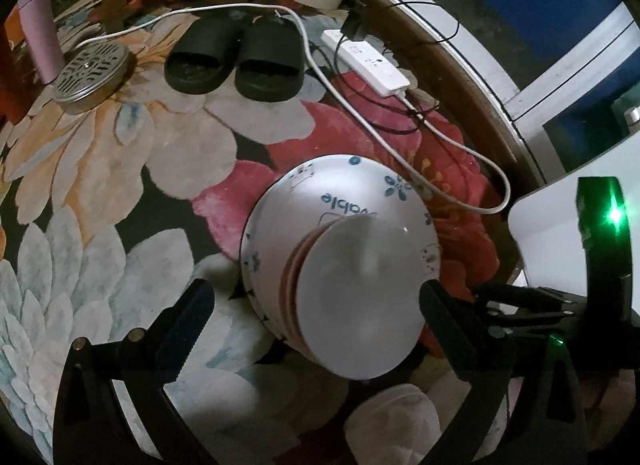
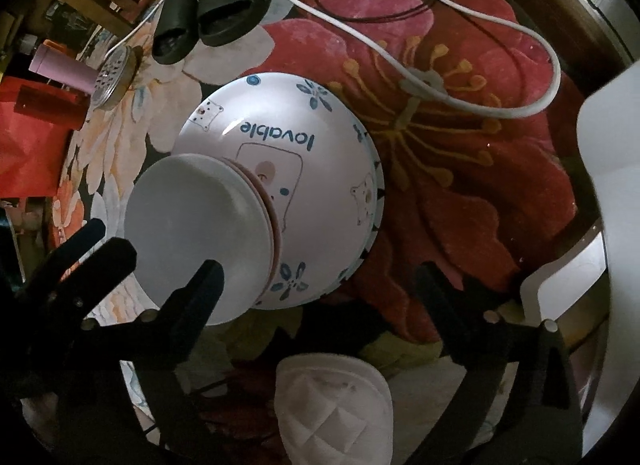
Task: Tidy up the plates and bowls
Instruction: 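Lower the white bowl into the stacked bowls and open both grippers, then withdraw both open grippers from the bowl stack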
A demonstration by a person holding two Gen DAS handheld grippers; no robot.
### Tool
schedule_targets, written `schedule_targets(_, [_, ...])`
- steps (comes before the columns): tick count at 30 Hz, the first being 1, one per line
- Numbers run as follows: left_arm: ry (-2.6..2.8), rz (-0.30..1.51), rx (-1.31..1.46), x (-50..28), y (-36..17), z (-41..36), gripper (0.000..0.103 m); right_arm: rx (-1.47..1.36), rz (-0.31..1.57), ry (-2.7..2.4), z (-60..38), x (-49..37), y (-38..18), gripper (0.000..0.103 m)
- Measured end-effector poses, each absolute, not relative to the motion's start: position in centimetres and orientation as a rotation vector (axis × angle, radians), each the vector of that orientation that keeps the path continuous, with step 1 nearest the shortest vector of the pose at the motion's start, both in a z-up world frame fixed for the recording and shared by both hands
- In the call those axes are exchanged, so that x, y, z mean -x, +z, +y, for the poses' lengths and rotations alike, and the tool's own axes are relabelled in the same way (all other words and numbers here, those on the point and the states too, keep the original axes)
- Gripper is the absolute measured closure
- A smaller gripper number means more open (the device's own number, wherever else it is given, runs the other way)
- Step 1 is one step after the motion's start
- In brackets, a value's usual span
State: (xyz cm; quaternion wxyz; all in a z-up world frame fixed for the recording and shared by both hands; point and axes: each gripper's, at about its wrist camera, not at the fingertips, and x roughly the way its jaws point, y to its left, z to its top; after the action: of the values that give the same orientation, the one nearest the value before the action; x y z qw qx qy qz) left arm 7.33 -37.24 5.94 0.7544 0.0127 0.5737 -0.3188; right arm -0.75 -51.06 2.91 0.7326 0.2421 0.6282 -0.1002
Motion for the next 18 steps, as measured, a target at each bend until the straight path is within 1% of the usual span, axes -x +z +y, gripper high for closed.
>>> schedule_targets(18, [-0.637,1.299,0.044,-7.6,5.1,-35.8,0.001,-0.493,1.345,-0.221,-50.1,0.5,3.5,0.004])
